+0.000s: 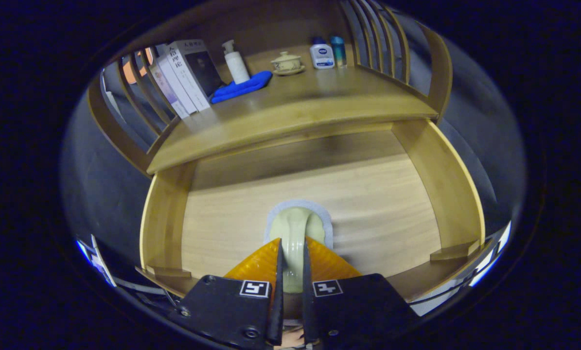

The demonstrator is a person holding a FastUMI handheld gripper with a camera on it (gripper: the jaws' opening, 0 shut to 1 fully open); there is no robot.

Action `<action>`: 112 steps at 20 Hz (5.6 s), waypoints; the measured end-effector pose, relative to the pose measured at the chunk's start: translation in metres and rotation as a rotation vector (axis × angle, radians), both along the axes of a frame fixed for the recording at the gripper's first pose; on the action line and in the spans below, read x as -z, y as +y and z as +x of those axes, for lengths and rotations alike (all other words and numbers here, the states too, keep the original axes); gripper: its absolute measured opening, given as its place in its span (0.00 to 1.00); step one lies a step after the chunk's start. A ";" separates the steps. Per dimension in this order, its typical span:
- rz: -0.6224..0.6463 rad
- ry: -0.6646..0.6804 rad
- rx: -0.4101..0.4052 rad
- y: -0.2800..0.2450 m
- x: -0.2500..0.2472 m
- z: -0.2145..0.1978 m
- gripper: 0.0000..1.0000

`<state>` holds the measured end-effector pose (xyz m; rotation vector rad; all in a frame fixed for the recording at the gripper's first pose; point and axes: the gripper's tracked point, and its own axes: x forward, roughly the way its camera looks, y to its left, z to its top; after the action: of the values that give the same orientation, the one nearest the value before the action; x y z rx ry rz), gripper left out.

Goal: Pull open the drawer, take out the items inside it, and place them on the countertop above the cabinet.

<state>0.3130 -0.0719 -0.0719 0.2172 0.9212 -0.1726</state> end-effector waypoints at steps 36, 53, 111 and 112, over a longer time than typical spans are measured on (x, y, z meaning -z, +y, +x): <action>-0.133 -0.287 -0.031 0.001 -0.112 0.239 0.19; -0.096 -0.441 -0.154 0.021 -0.154 0.159 0.63; -0.313 -0.709 -0.070 0.014 0.065 -0.047 0.98; -0.308 -0.702 -0.069 0.013 0.063 -0.038 0.98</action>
<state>0.2749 -0.0585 -0.1349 -0.0456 0.1966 -0.1564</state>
